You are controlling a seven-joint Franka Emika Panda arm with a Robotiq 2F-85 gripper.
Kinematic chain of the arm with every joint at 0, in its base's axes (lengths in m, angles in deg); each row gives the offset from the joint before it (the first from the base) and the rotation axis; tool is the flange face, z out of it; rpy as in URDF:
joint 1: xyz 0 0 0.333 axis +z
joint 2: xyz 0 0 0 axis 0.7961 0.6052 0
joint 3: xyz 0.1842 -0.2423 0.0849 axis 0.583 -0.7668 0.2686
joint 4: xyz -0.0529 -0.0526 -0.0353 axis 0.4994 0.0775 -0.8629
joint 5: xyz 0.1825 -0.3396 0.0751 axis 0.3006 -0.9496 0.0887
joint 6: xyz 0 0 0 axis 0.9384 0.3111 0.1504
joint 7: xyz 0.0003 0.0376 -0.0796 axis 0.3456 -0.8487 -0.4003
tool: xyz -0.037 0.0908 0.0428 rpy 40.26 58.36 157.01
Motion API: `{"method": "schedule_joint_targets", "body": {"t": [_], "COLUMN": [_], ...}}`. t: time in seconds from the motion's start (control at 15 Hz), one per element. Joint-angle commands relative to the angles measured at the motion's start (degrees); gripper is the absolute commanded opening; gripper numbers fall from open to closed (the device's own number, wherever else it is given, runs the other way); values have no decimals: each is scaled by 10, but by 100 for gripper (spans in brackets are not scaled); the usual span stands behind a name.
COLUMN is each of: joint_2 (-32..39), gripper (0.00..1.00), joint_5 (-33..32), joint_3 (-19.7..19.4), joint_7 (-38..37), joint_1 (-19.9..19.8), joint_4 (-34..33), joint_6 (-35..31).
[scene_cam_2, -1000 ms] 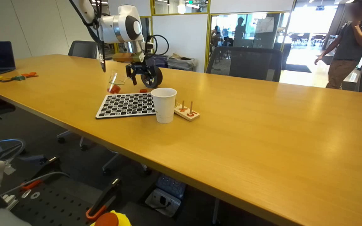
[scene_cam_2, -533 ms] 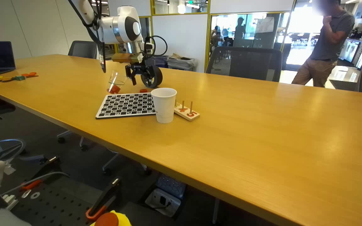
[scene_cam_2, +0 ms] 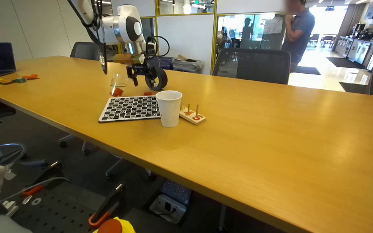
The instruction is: Put the blue block in the white cup and the orange blocks in the transparent cup
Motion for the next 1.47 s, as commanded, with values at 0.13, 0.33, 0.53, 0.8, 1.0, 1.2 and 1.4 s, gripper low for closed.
{"method": "schedule_joint_targets", "body": {"t": [0.13, 0.33, 0.53, 0.8, 1.0, 1.2, 1.4], "joint_2": [-40, -45, -47, -32, -17, -1, 15], "gripper": [100, 100, 100, 100, 100, 100, 100], "joint_5": [1, 5, 4, 11, 9, 15, 19], "joint_3": [-6, -5, -9, -13, -19, -19, -17], "joint_7": [-6, -4, -12, -18, -19, -10, -4], "joint_1": [22, 23, 23, 18, 14, 5, -1], "joint_4": [37, 41, 41, 27, 16, 5, -6], "joint_6": [-26, -27, -24, -17, -16, -13, -9]}}
